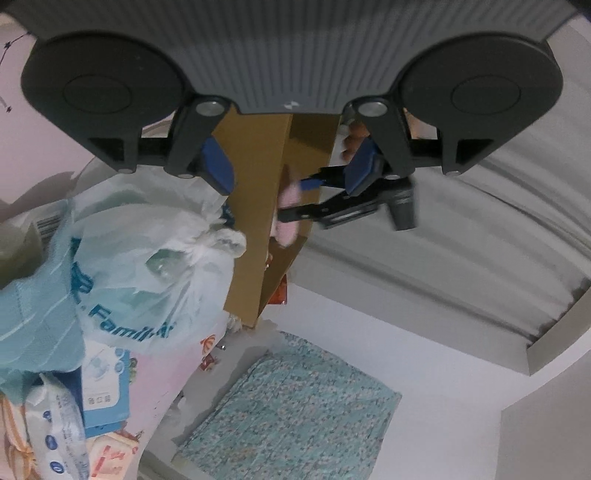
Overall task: Organize soft objects
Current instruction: 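Carry the pink sponge with the left tool into the box and release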
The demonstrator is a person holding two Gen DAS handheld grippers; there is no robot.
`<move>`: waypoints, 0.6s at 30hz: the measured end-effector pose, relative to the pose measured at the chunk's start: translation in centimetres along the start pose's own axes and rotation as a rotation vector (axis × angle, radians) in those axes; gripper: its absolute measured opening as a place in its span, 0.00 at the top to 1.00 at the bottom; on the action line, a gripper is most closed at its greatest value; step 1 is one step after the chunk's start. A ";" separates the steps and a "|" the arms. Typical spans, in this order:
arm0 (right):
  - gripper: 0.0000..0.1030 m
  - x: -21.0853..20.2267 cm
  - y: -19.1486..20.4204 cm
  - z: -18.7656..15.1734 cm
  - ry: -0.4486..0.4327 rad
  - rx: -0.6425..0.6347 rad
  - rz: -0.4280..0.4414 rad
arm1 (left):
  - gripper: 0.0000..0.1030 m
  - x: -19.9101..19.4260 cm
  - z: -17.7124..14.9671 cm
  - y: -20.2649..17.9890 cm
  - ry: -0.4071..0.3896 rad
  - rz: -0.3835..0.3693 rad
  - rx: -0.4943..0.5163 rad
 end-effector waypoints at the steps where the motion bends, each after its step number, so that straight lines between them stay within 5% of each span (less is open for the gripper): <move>1: 0.34 -0.1 -0.3 0.1 -0.006 0.006 -0.002 | 0.22 1.2 0.8 0.5 0.019 0.016 -0.026; 9: 0.34 -0.6 -3.3 1.4 -0.034 0.062 -0.028 | 0.22 6.9 2.6 0.2 0.088 0.125 0.014; 18: 0.34 -0.5 -5.5 1.6 -0.038 0.110 -0.048 | 0.20 8.4 3.4 -1.1 0.048 0.225 0.110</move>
Point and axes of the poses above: each gripper's, at about its wrist camera, not at the fingertips, and x roughly the way its jaws point, y to its left, z to its top, the point moved 2 cm from there along x, roughly the way its jaws point, and after that the axes turned 3 degrees about -x, right-handed, at the moved point
